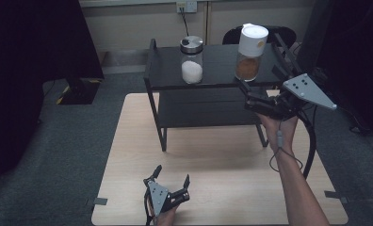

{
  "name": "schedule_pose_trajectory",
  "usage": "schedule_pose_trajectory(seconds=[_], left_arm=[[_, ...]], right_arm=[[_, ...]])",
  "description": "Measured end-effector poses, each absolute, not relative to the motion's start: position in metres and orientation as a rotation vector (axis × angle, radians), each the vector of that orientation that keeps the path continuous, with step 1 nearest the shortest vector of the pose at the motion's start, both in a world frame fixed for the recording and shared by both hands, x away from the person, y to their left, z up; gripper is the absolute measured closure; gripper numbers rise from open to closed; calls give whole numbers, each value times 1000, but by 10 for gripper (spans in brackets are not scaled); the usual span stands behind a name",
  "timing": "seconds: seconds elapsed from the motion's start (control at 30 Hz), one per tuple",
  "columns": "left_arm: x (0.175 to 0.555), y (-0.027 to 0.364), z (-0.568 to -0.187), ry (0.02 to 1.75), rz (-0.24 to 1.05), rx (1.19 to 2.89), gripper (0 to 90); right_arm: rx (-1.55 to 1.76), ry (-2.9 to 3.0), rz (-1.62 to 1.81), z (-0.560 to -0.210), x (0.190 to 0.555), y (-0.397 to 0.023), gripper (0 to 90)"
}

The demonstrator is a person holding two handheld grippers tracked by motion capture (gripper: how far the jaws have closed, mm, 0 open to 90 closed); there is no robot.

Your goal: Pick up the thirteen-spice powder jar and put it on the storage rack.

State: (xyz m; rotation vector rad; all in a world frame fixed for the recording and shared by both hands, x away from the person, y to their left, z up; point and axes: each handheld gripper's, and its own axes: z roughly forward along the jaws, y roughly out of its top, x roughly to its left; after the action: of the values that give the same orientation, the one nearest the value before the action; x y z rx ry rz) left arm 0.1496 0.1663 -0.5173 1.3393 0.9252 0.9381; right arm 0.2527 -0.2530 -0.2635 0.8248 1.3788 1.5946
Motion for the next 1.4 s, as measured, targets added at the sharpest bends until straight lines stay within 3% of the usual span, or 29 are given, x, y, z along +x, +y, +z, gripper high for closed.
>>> schedule_pose_trajectory(seconds=[1.4], left_arm=[[150,166,-517,925,938,1340,2]], right_arm=[[867,1370,1512,-355,193,-276,0]])
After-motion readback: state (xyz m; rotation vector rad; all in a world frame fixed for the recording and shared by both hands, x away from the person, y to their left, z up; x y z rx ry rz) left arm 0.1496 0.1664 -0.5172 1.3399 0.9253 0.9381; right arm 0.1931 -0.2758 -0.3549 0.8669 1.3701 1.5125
